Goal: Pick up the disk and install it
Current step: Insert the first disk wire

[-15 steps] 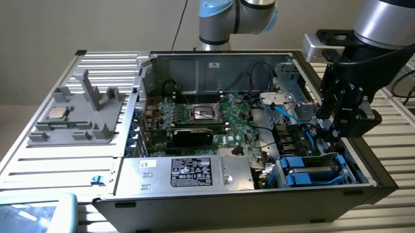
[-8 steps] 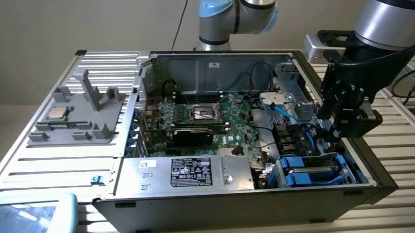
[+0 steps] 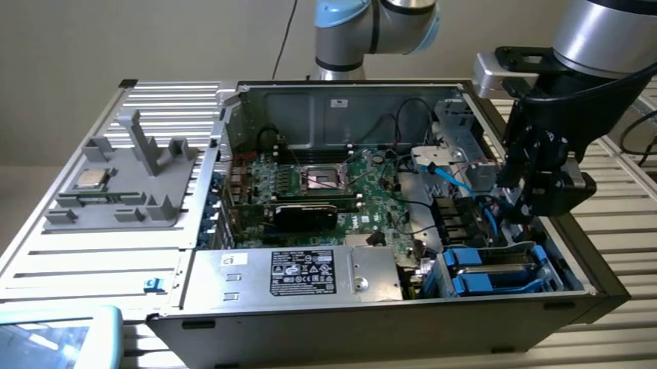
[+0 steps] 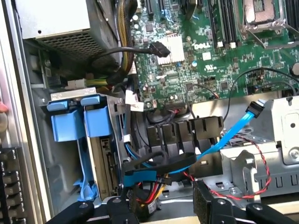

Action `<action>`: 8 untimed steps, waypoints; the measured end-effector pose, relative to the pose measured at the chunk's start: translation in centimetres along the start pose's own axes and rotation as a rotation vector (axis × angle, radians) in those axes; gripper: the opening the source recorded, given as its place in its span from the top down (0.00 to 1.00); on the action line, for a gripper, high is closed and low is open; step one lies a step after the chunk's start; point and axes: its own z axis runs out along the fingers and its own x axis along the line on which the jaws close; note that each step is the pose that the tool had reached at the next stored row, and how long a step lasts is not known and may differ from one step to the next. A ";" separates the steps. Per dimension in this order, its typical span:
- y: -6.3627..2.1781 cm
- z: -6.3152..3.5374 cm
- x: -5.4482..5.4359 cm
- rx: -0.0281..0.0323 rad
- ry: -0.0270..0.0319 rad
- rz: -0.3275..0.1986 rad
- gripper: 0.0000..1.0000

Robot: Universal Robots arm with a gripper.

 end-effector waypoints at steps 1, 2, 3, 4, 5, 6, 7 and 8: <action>0.12 0.00 0.0 0.0000 0.0001 0.002 0.40; 0.20 -0.01 0.0 0.0000 0.0003 0.004 0.40; 0.22 0.00 0.0 0.0000 0.0005 0.011 0.40; 0.22 0.00 0.0 0.0000 0.0009 0.021 0.40; 0.23 0.01 0.0 0.0000 0.0013 0.033 0.40; 0.23 0.00 0.0 0.0000 0.0021 0.047 0.40; 0.23 0.01 0.0 -0.0001 0.0026 0.061 0.40; 0.23 0.01 0.0 -0.0001 0.0031 0.076 0.40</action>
